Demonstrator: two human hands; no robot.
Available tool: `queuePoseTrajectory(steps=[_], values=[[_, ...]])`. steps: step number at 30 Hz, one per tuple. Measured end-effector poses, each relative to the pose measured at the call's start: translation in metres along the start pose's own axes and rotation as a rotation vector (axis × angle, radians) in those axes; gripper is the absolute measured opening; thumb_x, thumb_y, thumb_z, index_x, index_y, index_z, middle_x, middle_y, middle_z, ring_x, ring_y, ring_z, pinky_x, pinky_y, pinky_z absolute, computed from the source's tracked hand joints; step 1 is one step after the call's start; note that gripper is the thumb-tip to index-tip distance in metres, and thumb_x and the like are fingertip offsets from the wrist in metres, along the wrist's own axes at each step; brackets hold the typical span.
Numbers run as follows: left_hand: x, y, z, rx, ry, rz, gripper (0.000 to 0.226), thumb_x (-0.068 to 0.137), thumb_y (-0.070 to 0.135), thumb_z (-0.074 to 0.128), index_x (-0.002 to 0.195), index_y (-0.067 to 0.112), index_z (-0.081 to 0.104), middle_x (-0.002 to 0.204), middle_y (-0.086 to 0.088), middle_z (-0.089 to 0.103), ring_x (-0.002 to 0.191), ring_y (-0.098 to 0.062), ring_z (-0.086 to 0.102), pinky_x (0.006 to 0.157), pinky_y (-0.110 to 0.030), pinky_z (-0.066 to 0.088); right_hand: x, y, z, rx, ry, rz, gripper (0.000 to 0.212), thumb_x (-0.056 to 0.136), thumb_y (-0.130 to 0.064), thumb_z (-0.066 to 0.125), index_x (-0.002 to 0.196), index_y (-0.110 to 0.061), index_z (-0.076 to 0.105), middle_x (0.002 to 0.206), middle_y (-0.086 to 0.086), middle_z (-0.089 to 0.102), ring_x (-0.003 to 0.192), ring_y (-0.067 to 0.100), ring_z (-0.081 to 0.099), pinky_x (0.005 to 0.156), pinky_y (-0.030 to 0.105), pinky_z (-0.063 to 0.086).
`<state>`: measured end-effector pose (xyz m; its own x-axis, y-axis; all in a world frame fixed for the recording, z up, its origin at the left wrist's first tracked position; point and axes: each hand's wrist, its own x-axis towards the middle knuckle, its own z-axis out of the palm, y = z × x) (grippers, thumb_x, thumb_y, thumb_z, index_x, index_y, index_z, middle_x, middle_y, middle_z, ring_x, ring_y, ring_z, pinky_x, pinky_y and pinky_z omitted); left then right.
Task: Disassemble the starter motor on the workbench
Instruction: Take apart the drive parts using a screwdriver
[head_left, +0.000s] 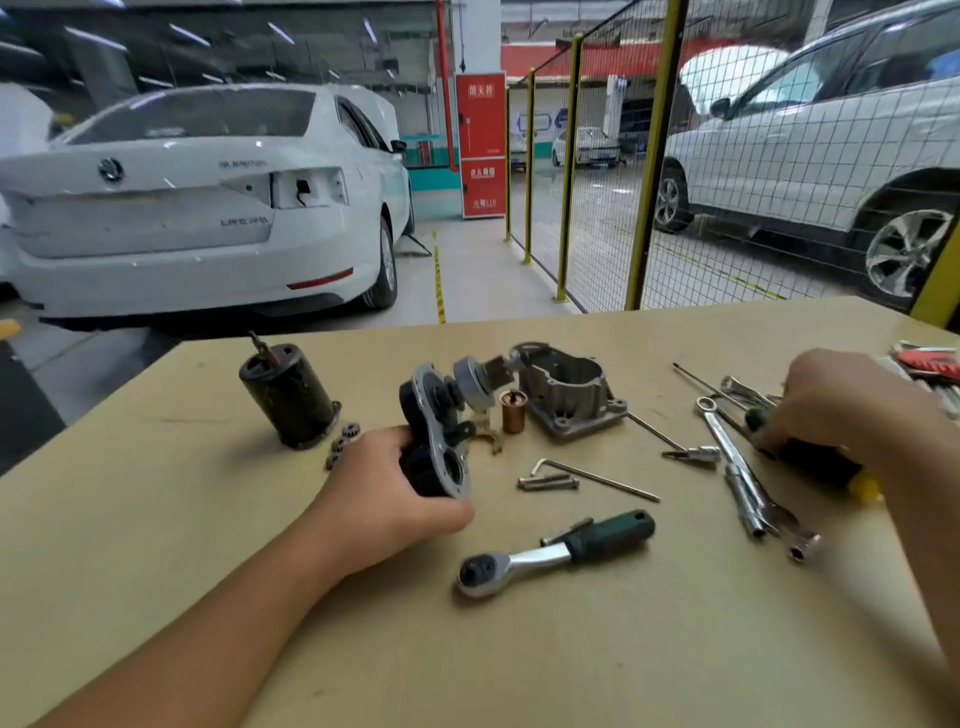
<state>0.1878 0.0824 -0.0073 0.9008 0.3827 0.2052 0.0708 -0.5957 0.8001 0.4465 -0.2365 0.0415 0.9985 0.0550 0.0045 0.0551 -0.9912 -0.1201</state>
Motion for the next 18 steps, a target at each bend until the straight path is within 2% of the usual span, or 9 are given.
queuePoseTrajectory(steps=[2,4,7,9,11,12,14,16,18], values=[[-0.001,-0.005,-0.005,0.094,-0.039,-0.004,0.045,0.045,0.048,0.085,0.086,0.037,0.07,0.073,0.014,0.07,0.063,0.001,0.063,0.056,-0.016,0.048,0.007,0.006,0.006,-0.021,0.01,-0.004,0.044,0.049,-0.042,0.092,0.07,-0.013,0.066,0.069,0.008,0.067,0.065,0.026,0.064,0.057,0.029,0.053],[0.001,-0.008,-0.009,0.195,-0.058,-0.017,0.05,0.042,0.053,0.084,0.083,0.029,0.068,0.075,0.012,0.067,0.064,0.002,0.061,0.057,-0.017,0.047,0.015,0.009,0.008,-0.004,0.108,-0.047,0.039,0.041,-0.042,0.084,0.058,-0.012,0.066,0.057,0.006,0.064,0.057,0.026,0.063,0.052,0.029,0.052],[0.004,-0.009,-0.011,0.307,-0.077,-0.031,0.056,0.04,0.06,0.082,0.082,0.028,0.063,0.08,0.012,0.062,0.069,0.004,0.06,0.053,-0.014,0.041,0.037,0.012,0.016,0.131,0.224,-0.207,0.047,0.032,-0.065,0.07,0.048,-0.021,0.065,0.041,-0.004,0.057,0.048,0.021,0.061,0.043,0.026,0.044],[0.005,-0.008,-0.013,0.334,-0.096,-0.026,0.056,0.041,0.063,0.081,0.081,0.028,0.063,0.083,0.014,0.061,0.073,0.005,0.06,0.054,-0.014,0.042,0.046,0.007,0.018,0.334,0.287,-0.325,0.05,0.039,-0.073,0.067,0.06,-0.028,0.068,0.049,-0.007,0.061,0.05,0.023,0.064,0.043,0.031,0.049],[0.006,-0.007,-0.016,0.403,-0.107,-0.019,0.056,0.042,0.067,0.079,0.081,0.029,0.063,0.087,0.014,0.058,0.075,-0.001,0.06,0.06,-0.023,0.049,0.03,-0.003,0.012,0.582,0.302,-0.432,0.043,0.054,-0.07,0.076,0.083,-0.039,0.067,0.066,-0.001,0.068,0.06,0.028,0.071,0.053,0.044,0.06],[0.006,-0.007,-0.017,0.437,-0.113,-0.017,0.056,0.043,0.068,0.077,0.08,0.029,0.063,0.088,0.015,0.057,0.076,-0.002,0.058,0.062,-0.026,0.05,0.012,-0.011,0.007,0.695,0.242,-0.505,0.042,0.062,-0.065,0.082,0.092,-0.041,0.067,0.075,0.0,0.071,0.061,0.028,0.073,0.051,0.048,0.06],[0.007,-0.007,-0.023,0.505,-0.117,-0.001,0.055,0.045,0.07,0.075,0.077,0.028,0.06,0.088,0.015,0.054,0.075,-0.002,0.056,0.06,-0.028,0.046,-0.036,-0.036,0.0,0.818,0.027,-0.733,0.044,0.072,-0.058,0.084,0.105,-0.035,0.067,0.082,0.0,0.074,0.061,0.026,0.074,0.046,0.042,0.059],[0.007,-0.005,-0.028,0.574,-0.135,0.013,0.055,0.046,0.072,0.074,0.075,0.028,0.058,0.088,0.016,0.051,0.075,-0.002,0.053,0.059,-0.028,0.041,-0.078,-0.059,-0.007,0.796,-0.128,-0.903,0.042,0.074,-0.056,0.081,0.105,-0.031,0.069,0.077,0.003,0.075,0.057,0.023,0.072,0.043,0.034,0.056],[0.008,-0.003,-0.031,0.631,-0.161,0.023,0.056,0.048,0.075,0.073,0.076,0.03,0.057,0.089,0.016,0.05,0.077,-0.002,0.051,0.06,-0.028,0.04,-0.104,-0.075,-0.014,0.704,-0.181,-0.984,0.031,0.072,-0.049,0.081,0.097,-0.032,0.072,0.077,0.002,0.075,0.058,0.023,0.071,0.043,0.031,0.055]])
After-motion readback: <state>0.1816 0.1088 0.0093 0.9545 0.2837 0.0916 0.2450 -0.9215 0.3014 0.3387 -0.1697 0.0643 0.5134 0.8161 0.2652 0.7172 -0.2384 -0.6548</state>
